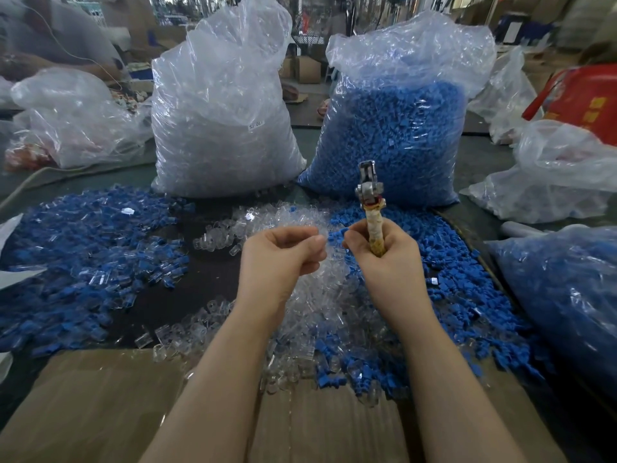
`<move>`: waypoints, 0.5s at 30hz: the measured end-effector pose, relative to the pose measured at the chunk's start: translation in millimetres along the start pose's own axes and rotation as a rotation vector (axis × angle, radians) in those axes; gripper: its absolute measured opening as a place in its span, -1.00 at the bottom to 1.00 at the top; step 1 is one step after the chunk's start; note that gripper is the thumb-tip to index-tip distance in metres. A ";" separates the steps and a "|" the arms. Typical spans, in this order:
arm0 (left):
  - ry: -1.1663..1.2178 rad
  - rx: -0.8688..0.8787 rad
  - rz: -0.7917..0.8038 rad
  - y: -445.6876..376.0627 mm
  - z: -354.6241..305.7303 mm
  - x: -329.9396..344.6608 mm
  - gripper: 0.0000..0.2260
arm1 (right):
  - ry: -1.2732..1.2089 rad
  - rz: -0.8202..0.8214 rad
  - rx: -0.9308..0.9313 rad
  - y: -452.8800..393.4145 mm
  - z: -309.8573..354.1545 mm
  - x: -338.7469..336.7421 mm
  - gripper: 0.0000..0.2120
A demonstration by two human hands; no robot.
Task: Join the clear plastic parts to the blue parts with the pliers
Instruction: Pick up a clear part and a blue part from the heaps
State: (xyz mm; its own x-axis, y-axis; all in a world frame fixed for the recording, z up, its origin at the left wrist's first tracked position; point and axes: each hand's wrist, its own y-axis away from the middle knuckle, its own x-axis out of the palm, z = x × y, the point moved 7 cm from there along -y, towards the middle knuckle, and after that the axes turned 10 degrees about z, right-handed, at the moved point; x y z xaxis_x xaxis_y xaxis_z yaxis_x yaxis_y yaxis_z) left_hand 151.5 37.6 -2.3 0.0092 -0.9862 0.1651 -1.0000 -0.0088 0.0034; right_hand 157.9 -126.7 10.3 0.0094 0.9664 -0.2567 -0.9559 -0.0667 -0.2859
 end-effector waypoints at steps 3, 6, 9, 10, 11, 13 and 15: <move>0.074 -0.030 0.014 1.3 2.2 2.5 -0.93 | 0.030 -0.002 -0.033 1.4 3.2 2.2 -0.89; 0.120 -0.039 0.038 1.6 1.5 6.7 -0.93 | 0.059 -0.017 -0.043 2.8 3.6 4.6 -0.86; 0.131 -0.032 0.034 1.9 0.6 10.0 -0.93 | 0.092 -0.037 -0.038 3.2 2.7 6.1 -0.81; 0.133 -0.029 0.031 2.0 0.5 10.8 -0.93 | 0.111 -0.045 -0.038 3.5 3.0 6.3 -0.80; 0.135 -0.024 0.028 2.0 0.5 11.5 -0.93 | 0.128 -0.054 -0.039 3.7 3.2 6.4 -0.80; 0.131 -0.009 0.022 2.5 0.4 12.9 -0.93 | 0.134 -0.069 -0.028 4.8 2.8 6.6 -0.84; 0.099 0.015 0.006 3.4 -0.2 13.6 -0.93 | 0.118 -0.075 -0.013 5.9 1.7 7.1 -0.86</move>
State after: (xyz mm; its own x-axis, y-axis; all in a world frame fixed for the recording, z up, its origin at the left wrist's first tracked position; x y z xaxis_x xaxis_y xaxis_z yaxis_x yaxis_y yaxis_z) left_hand 148.3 24.2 0.1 0.0028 -0.9651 0.2619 -0.9999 -0.0064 -0.0129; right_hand 151.9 -119.8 8.3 0.1160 0.9332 -0.3402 -0.9473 0.0009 -0.3205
